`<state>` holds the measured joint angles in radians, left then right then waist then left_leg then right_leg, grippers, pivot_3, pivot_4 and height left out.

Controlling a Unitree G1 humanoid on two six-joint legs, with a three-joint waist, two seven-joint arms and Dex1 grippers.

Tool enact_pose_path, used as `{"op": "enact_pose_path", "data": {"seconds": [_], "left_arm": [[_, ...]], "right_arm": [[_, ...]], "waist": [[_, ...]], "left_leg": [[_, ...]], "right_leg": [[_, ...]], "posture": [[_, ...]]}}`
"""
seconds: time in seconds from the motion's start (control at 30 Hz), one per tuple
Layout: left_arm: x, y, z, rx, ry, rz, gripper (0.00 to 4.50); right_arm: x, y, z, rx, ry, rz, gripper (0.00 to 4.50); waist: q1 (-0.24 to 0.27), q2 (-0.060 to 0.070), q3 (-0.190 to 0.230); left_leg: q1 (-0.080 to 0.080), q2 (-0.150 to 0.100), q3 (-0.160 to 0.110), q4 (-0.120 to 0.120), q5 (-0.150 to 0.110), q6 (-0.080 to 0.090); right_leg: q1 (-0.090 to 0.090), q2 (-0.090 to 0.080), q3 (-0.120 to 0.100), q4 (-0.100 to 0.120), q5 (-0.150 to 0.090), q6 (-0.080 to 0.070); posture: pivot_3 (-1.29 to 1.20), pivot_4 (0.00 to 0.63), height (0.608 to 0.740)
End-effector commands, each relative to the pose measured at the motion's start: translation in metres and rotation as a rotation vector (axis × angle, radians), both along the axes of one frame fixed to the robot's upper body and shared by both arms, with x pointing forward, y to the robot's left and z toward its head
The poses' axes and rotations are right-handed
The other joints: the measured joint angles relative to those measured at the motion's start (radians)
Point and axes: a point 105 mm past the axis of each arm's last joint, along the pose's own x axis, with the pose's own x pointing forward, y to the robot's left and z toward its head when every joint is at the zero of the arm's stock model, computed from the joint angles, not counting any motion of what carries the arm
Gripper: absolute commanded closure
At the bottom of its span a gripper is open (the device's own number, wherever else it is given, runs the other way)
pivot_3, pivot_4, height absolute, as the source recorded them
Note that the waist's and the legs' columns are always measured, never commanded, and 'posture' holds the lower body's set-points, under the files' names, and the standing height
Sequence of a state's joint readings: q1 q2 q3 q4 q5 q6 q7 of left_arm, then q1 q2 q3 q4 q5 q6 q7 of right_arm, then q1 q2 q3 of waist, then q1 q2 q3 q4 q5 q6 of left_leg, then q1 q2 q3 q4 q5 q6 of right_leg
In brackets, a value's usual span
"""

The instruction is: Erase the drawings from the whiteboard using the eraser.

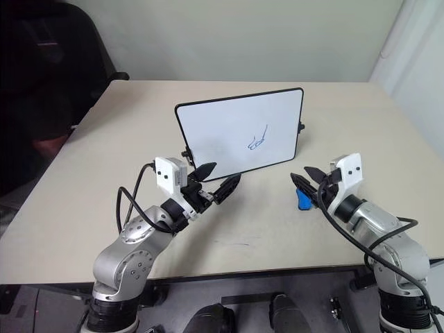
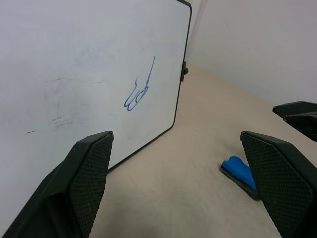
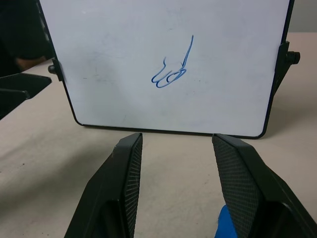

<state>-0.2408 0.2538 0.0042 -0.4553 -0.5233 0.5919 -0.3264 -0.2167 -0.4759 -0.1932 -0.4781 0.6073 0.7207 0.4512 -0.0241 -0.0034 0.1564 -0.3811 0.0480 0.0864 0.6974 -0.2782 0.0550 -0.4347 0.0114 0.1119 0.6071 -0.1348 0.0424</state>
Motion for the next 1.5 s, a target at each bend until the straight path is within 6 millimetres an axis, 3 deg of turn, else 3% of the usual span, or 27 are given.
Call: {"op": "enact_pose_path", "data": {"seconds": [0.03,0.53,0.63,0.8,0.97,1.1,1.37,1.5], "left_arm": [[-0.002,-0.005,0.007,-0.021,-0.036,-0.031,0.00],[0.000,0.000,0.000,-0.014,-0.044,-0.024,0.00],[0.000,-0.001,0.001,-0.016,-0.049,-0.027,0.00],[-0.001,-0.004,0.000,-0.020,-0.045,-0.038,0.00],[-0.002,-0.004,0.002,-0.017,-0.049,-0.038,0.00],[-0.003,-0.004,0.002,-0.016,-0.048,-0.041,0.00],[-0.003,-0.003,0.001,-0.015,-0.048,-0.036,0.00],[-0.003,-0.004,0.000,-0.014,-0.047,-0.036,0.00]], "right_arm": [[-0.004,-0.002,0.014,-0.005,-0.051,-0.007,2.14],[-0.004,-0.009,0.006,-0.028,0.049,-0.048,2.14],[0.000,-0.013,-0.003,-0.068,0.106,-0.086,1.54],[0.000,-0.015,-0.015,-0.110,0.174,-0.110,0.02],[0.012,-0.033,-0.037,-0.164,0.322,-0.238,0.02],[0.011,-0.032,-0.054,-0.215,0.400,-0.242,0.02],[0.020,-0.018,-0.059,-0.228,0.409,-0.219,0.02],[0.025,-0.023,-0.068,-0.268,0.435,-0.259,0.02]], "waist": [[0.000,0.000,0.000],[0.000,0.000,0.000],[0.000,0.000,0.000],[0.000,0.000,0.000],[0.000,0.000,0.000],[0.001,0.000,0.000],[0.000,0.000,0.000],[0.001,0.000,0.000]], "left_leg": [[0.000,0.000,0.000,0.000,0.000,0.000],[0.000,0.000,0.000,0.000,0.000,0.000],[0.000,0.000,0.000,0.000,0.000,0.000],[0.000,0.000,0.000,0.000,0.000,0.000],[0.000,0.000,0.000,0.000,0.000,0.000],[0.000,0.000,0.000,0.000,0.000,0.000],[-0.001,0.000,0.000,-0.001,-0.001,0.000],[-0.001,0.000,0.000,-0.001,-0.001,0.000]], "right_leg": [[0.000,0.000,0.000,0.000,0.000,0.000],[0.000,0.000,0.000,0.000,0.000,0.000],[0.000,0.000,0.000,-0.001,0.000,0.000],[0.000,0.000,0.000,-0.001,0.000,0.001],[-0.001,0.000,0.000,-0.001,0.000,0.001],[-0.001,0.000,0.000,0.000,-0.001,0.001],[-0.002,0.000,-0.001,0.000,-0.001,0.001],[-0.004,0.000,-0.001,0.000,-0.001,0.001]], "posture": [[0.00,0.150,0.740],[0.00,0.150,0.740],[0.00,0.150,0.740],[0.00,0.150,0.740],[0.00,0.150,0.740],[0.00,0.150,0.740],[0.00,0.150,0.740],[0.00,0.150,0.740]]}}
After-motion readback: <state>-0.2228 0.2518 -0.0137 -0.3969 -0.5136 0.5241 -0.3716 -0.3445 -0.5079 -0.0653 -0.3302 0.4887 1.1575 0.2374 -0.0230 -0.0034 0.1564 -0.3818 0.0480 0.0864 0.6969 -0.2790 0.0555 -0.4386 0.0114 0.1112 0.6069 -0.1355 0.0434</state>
